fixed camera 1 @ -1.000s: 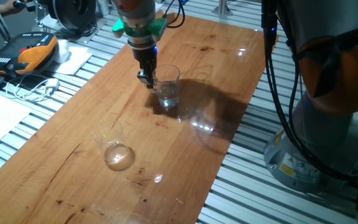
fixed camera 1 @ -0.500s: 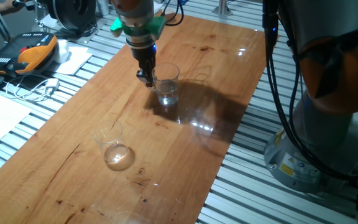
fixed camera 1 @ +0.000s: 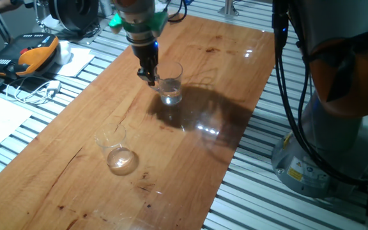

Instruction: Pour the water from one cup into another empty cup

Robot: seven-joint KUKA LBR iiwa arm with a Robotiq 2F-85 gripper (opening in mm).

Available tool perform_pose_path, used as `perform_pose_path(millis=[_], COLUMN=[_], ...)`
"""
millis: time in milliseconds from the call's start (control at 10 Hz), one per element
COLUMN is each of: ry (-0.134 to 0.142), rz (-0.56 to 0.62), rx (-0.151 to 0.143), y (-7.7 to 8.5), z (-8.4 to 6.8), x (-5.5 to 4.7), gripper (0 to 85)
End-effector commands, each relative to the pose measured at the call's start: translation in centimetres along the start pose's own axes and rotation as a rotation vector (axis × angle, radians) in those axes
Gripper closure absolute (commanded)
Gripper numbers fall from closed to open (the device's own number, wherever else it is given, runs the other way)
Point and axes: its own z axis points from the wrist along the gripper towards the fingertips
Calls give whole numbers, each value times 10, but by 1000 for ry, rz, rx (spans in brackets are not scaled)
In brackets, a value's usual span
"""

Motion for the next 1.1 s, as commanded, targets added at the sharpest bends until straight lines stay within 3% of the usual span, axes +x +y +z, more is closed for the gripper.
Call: perform_pose_path(millis=[0, 200, 700, 1000], ry=[12, 25, 53, 57], rz=[23, 86, 176, 203], rx=[-9, -9, 41, 69], y=[1, 4, 17, 27], z=[-3, -9, -32, -42], x=[0, -1, -6, -9], gripper=[850, 850, 850, 850])
